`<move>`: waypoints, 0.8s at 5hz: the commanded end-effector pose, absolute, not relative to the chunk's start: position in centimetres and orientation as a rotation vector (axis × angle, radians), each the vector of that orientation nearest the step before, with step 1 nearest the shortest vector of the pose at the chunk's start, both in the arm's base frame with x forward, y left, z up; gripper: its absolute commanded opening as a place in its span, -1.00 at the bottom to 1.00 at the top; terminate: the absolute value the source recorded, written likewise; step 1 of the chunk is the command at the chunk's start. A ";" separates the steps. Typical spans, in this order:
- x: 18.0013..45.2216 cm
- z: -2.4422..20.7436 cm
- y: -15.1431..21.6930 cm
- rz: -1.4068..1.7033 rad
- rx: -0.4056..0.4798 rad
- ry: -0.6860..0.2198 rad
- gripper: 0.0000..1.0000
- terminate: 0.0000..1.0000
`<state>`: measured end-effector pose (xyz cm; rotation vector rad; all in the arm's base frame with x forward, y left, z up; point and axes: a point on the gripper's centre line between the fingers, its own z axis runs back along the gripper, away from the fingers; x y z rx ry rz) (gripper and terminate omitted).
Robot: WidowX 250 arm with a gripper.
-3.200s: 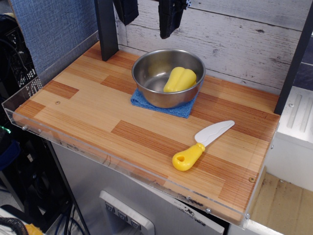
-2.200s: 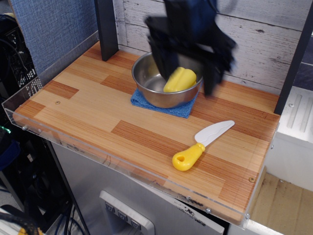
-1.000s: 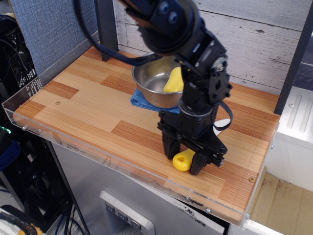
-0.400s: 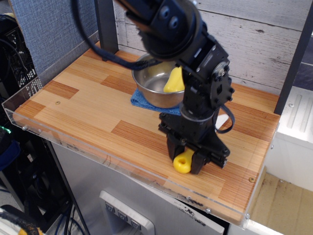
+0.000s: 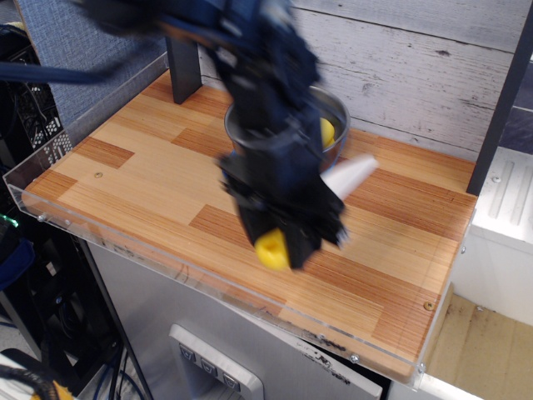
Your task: Put the knife to the left of the bowl.
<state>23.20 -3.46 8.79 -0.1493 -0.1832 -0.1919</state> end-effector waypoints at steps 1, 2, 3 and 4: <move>20.8 10.5 5.8 -0.079 -0.116 -0.212 -1.00 -1.00; 20.7 9.1 10.8 -0.061 -0.059 -0.140 -1.00 -1.00; 22.2 8.4 15.8 -0.058 0.003 -0.102 -1.00 -1.00; 23.8 7.4 19.9 -0.054 0.033 -0.084 -1.00 -1.00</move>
